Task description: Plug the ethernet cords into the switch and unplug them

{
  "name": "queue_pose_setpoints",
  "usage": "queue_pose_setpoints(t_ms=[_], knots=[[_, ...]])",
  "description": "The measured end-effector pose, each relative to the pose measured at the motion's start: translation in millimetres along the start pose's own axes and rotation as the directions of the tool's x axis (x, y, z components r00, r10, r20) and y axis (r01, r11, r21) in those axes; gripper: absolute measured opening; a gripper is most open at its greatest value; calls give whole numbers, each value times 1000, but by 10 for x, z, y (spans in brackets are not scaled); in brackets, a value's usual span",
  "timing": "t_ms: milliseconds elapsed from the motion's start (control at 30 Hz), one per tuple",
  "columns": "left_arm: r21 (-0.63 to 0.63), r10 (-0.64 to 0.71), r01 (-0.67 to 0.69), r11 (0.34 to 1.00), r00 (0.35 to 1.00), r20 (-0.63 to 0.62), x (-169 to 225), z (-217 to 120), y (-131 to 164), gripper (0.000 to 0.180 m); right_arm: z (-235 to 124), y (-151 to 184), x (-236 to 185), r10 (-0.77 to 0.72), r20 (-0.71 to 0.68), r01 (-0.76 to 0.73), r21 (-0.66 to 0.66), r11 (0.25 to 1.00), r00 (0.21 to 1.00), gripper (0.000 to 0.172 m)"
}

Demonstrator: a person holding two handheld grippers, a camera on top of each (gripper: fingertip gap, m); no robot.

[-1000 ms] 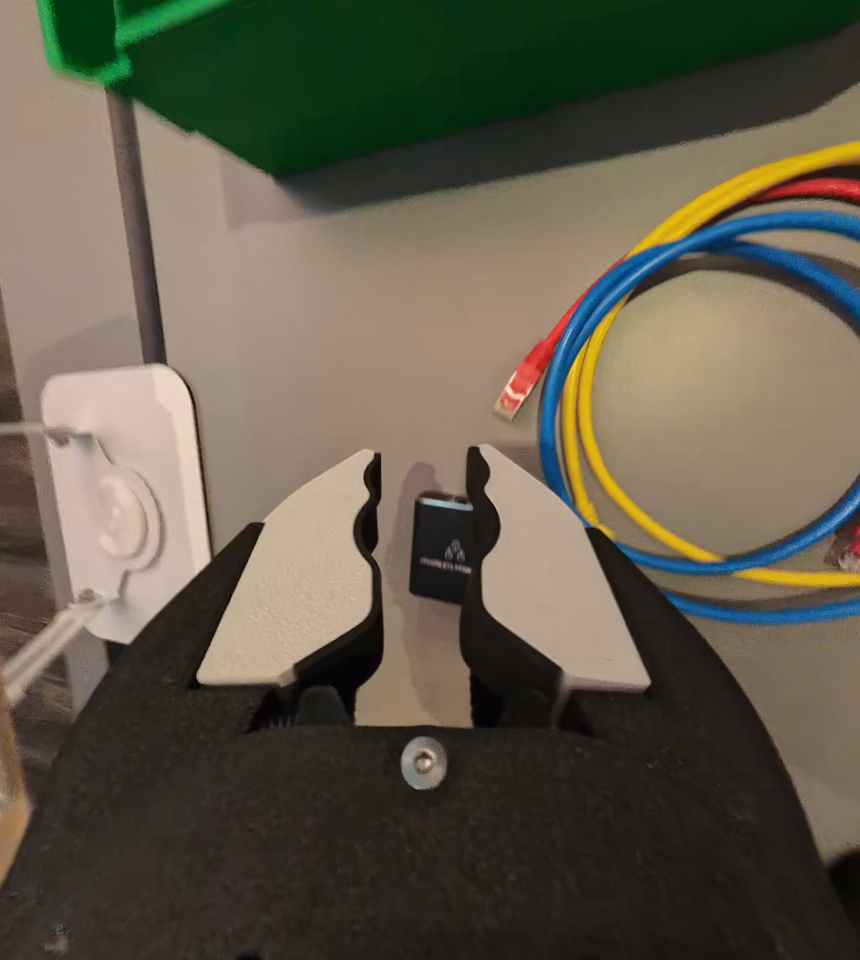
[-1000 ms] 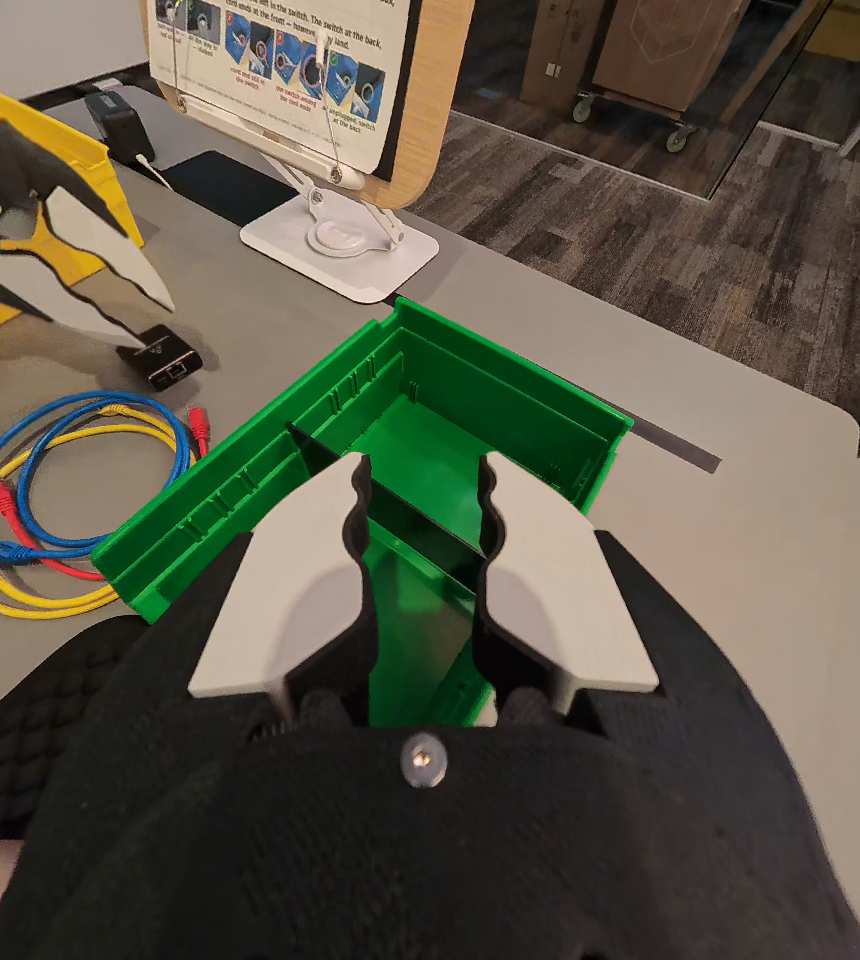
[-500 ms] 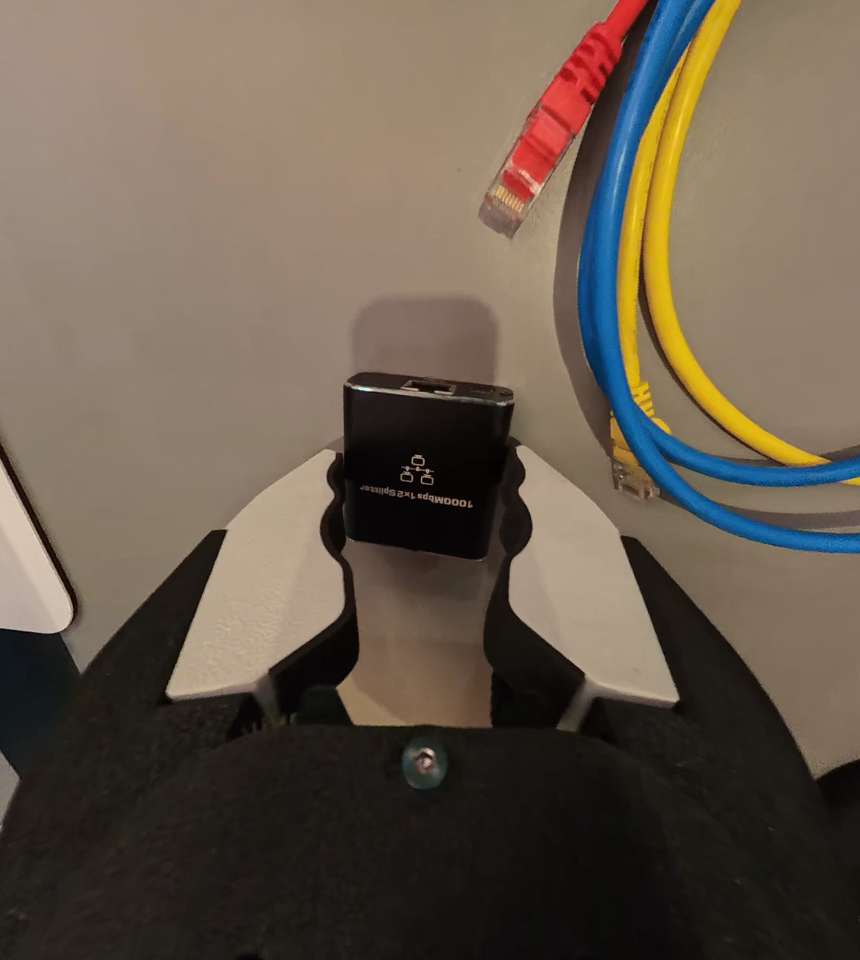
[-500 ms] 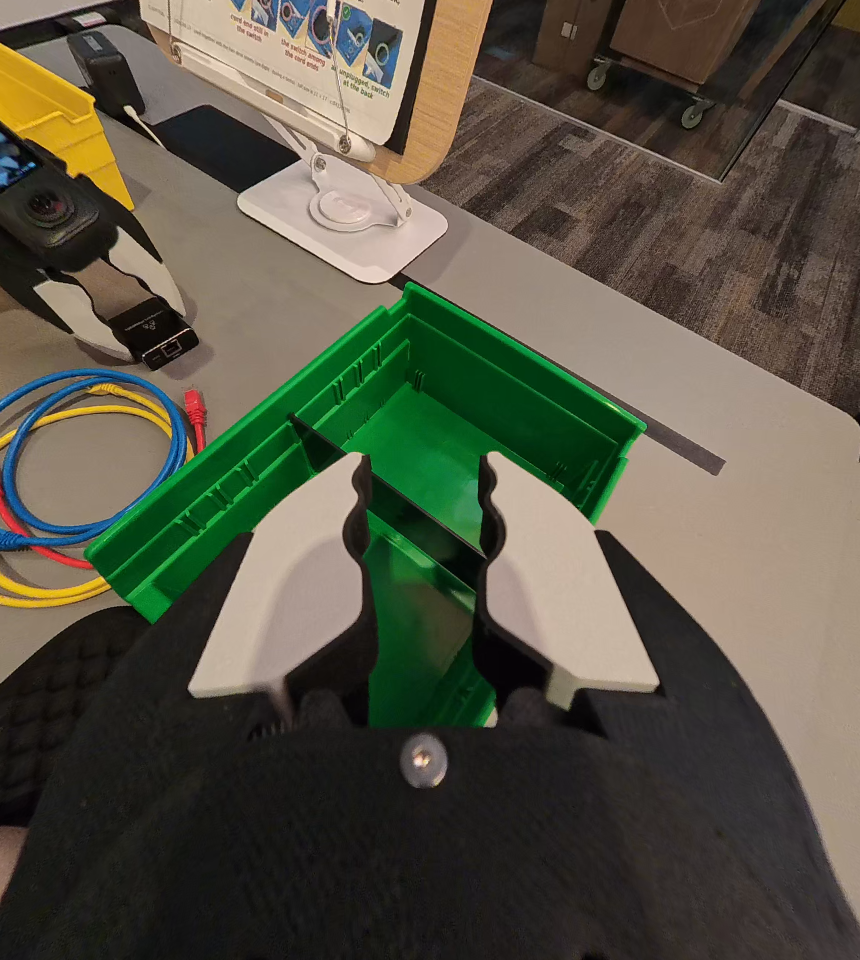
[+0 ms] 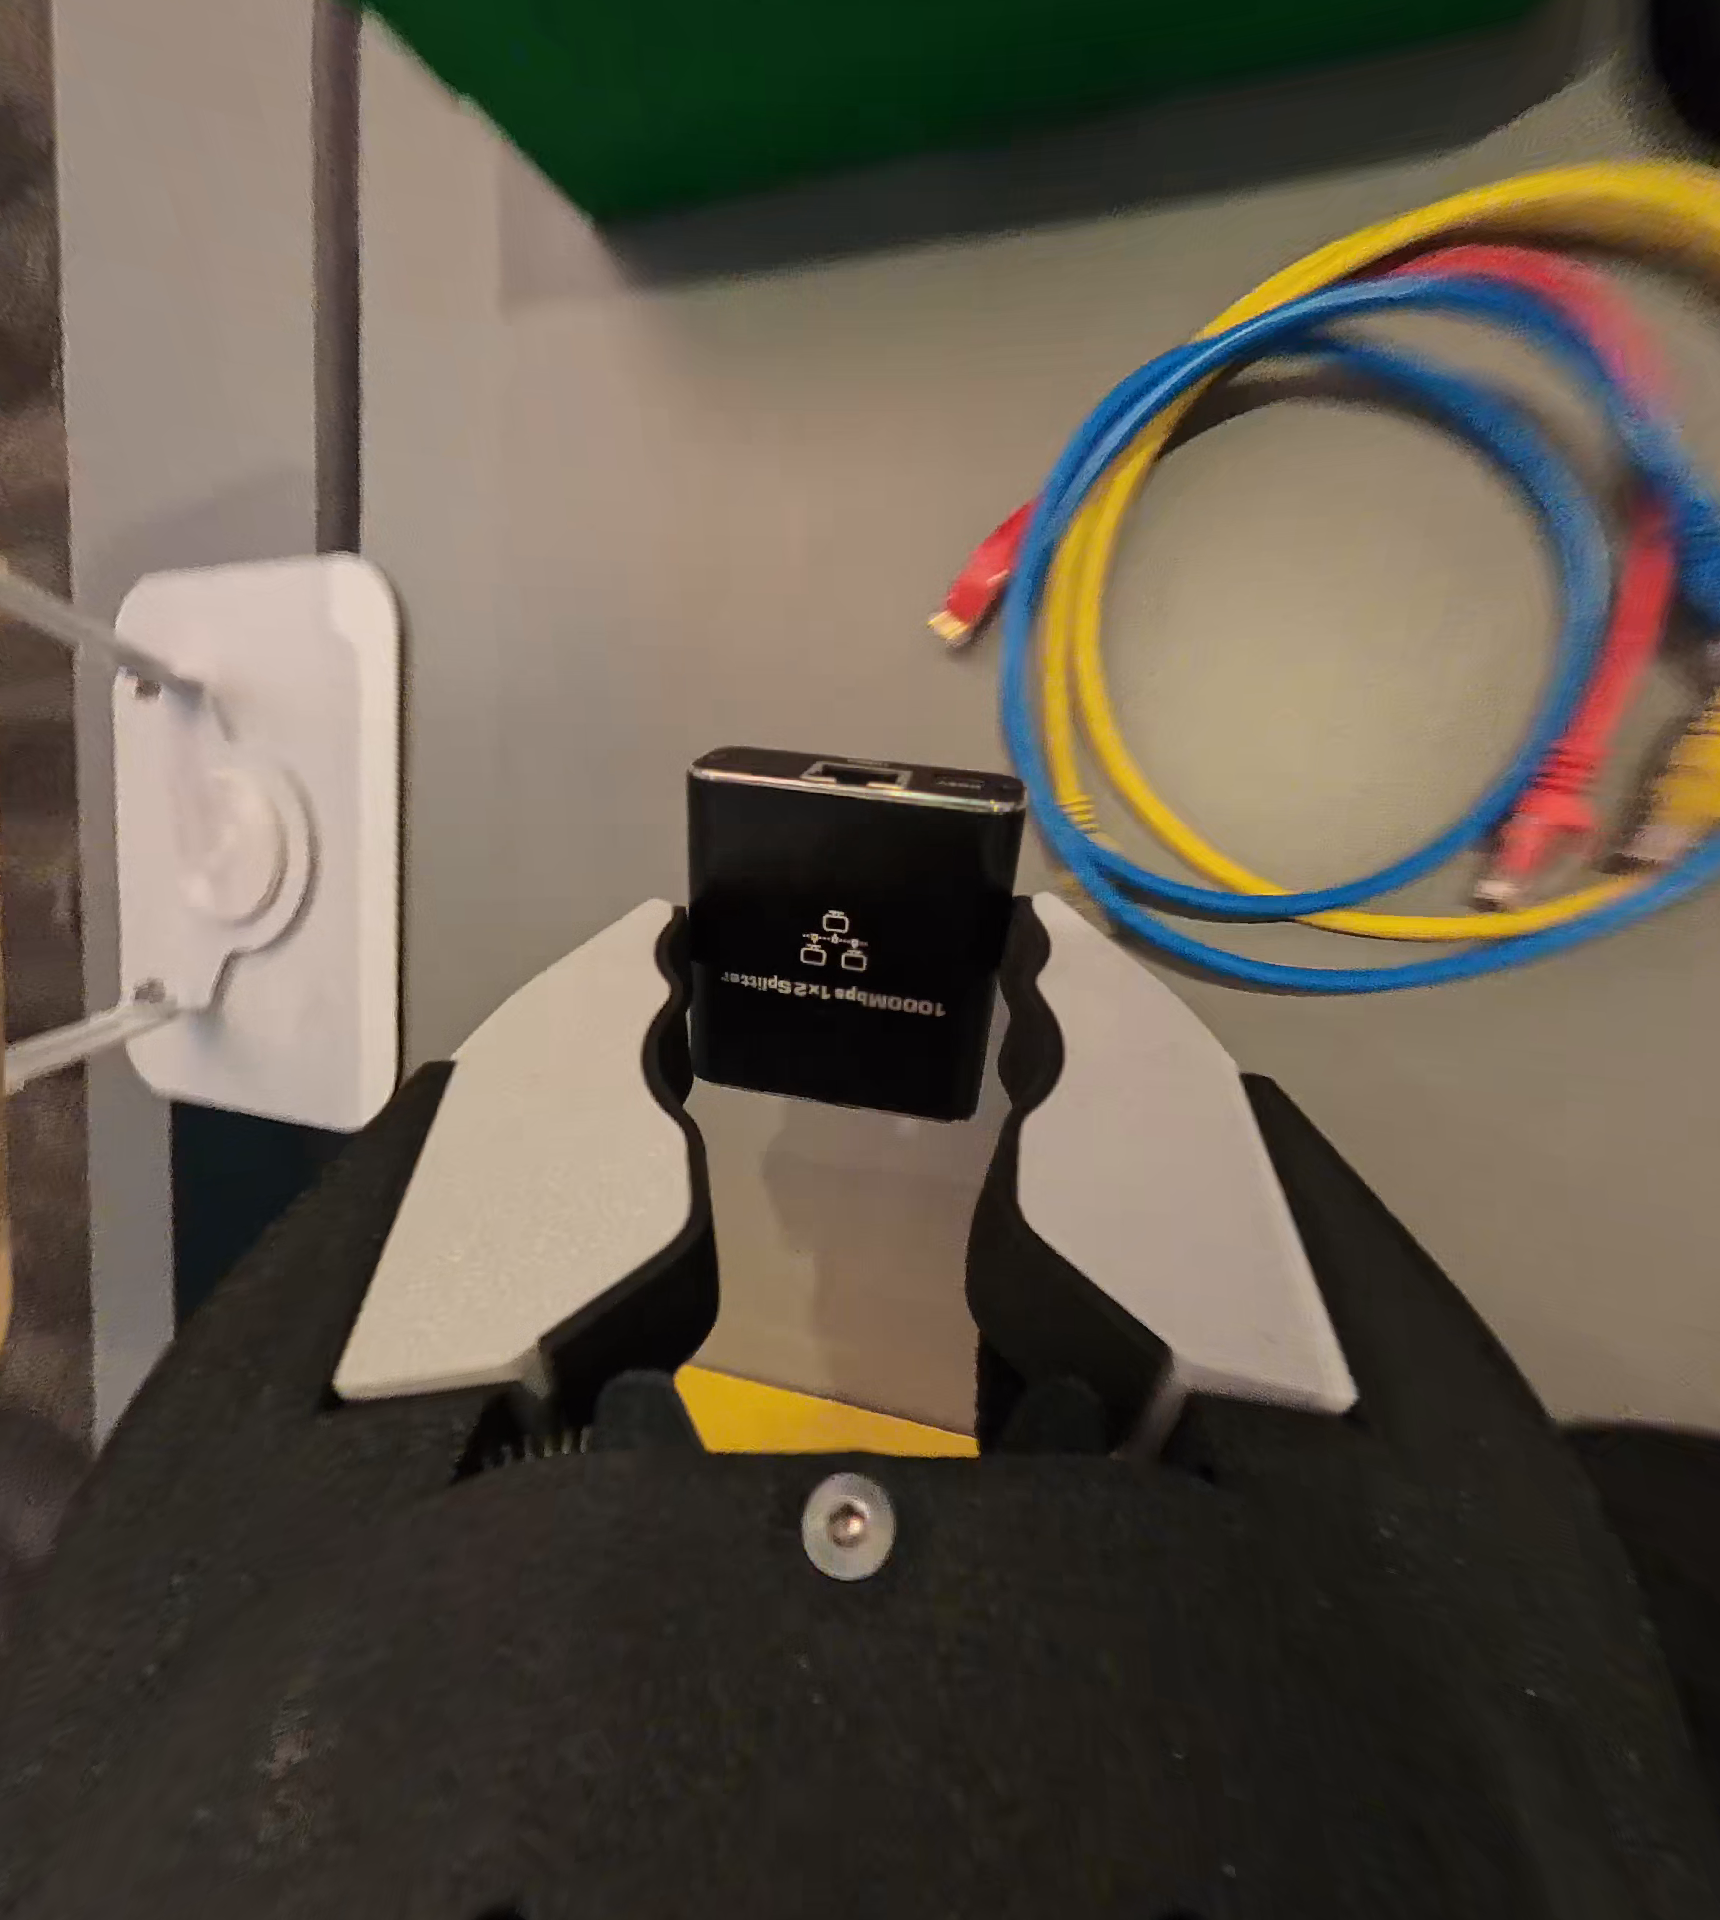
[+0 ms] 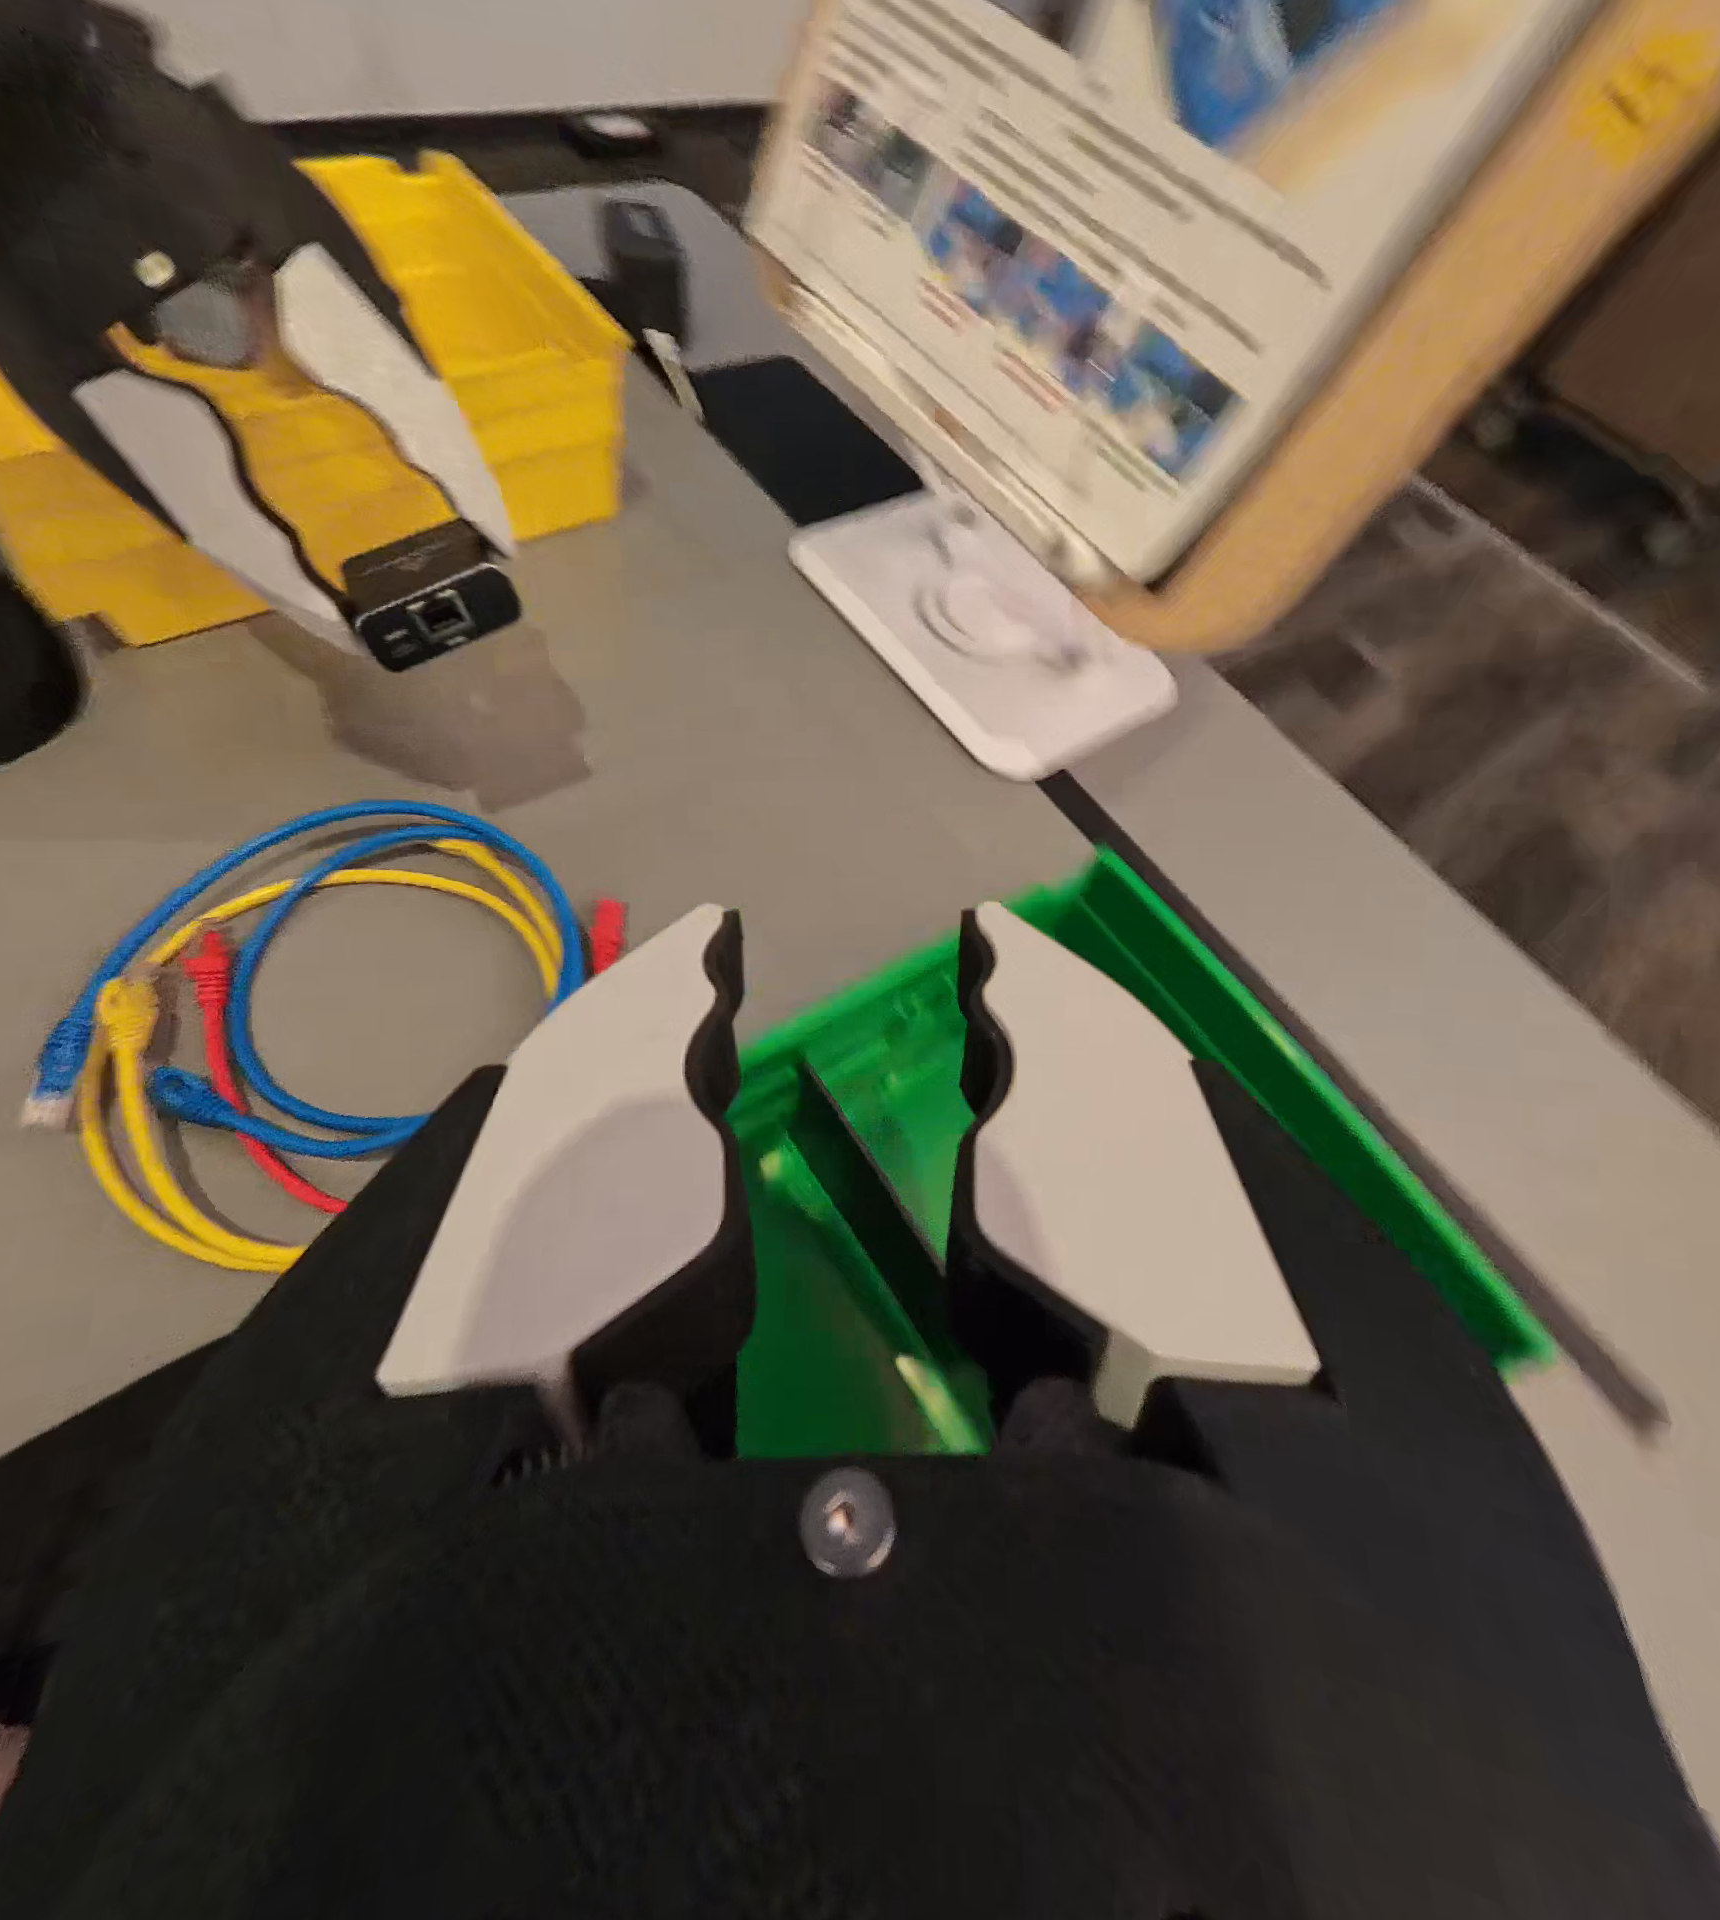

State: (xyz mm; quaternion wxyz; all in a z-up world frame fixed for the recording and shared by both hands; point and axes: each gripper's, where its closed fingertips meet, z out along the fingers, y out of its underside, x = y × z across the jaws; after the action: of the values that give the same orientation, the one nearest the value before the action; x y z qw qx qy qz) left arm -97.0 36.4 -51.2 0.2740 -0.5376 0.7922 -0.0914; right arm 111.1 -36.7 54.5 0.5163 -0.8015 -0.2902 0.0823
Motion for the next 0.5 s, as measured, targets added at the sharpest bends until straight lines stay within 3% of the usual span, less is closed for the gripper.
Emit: queue_pose_setpoints(t_ms=[100, 233, 333, 400, 500], knots=[[122, 32, -31, 992, 999, -5, 107, -349, -166, 57, 314, -309, -513, -141, 189, 129, 71, 989, 972, 42], [251, -8, -38, 967, 983, 181, -43, -744, -334, 57, 675, -907, -980, 94, 396, -161, 139, 977, 914, 45], [249, 62, -144, 958, 949, 310, -28, -918, -352, 57, 895, -1176, -1282, 248, 517, -353, 116, 928, 819, 45], [244, 122, -192, 950, 953, 276, 116, -937, -338, 57, 1028, -1173, -1425, 200, 508, -290, 104, 951, 838, 45], [215, 141, -163, 963, 984, 112, 313, -918, -219, 57, 996, -1203, -1583, -168, 420, 48, 282, 958, 892, 46]])
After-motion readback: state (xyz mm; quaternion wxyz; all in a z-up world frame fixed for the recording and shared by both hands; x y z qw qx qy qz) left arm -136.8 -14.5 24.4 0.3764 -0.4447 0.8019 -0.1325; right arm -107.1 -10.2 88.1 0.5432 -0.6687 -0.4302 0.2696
